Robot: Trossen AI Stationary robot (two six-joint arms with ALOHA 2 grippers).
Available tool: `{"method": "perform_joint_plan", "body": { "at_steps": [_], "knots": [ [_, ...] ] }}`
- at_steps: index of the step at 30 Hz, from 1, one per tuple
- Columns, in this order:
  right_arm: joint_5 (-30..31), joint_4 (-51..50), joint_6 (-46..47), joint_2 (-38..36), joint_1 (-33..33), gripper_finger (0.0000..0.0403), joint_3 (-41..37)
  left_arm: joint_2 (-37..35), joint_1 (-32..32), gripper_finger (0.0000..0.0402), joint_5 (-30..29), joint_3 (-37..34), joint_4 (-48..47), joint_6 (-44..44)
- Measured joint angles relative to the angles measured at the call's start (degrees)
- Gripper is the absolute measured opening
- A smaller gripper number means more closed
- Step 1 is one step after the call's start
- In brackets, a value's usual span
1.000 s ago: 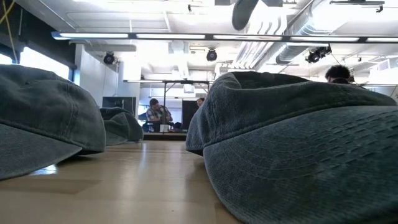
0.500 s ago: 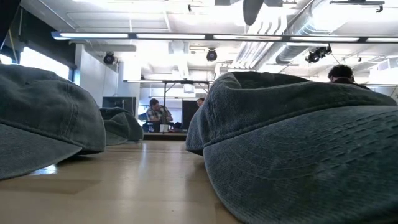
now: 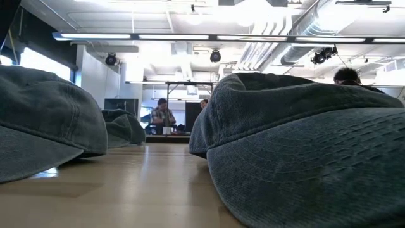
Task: Pick & Place hat
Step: Put the right gray cap into the top transparent bin
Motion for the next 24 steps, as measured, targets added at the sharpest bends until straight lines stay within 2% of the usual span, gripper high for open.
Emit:
{"method": "perform_joint_plan", "body": {
  "at_steps": [5, 10, 13, 17, 20, 24],
  "knots": [
    [2.27, -0.75, 0.99, -0.01, 2.38, 0.0037, -0.02, -1.61, 1.37, 0.0017, 4.89, -0.19, -1.32, 0.15],
    [2.00, -1.02, 2.28, -0.54, 1.23, 0.0118, -0.02, -4.37, 2.36, 0.0005, 7.66, 0.07, -0.99, -1.91],
    [2.77, -5.21, 0.82, -2.19, -0.21, 0.0166, -0.02, -4.41, 2.39, 0.0003, 6.44, 0.01, -1.26, -2.44],
    [14.02, -12.42, -2.27, -4.56, 2.01, 0.0201, -0.41, -5.99, 2.28, 0.0003, 3.30, 0.01, -1.80, -2.44],
    [21.28, -10.96, -5.53, -5.46, 4.78, 0.0207, -2.40, -6.94, 2.28, 0.0001, 0.60, -0.03, -3.64, -2.44],
    [26.89, -5.51, -8.35, -7.40, 7.27, 0.0209, -6.45, -7.70, 2.31, 0.0001, -2.81, 0.00, -4.79, -1.30]
  ]
}}
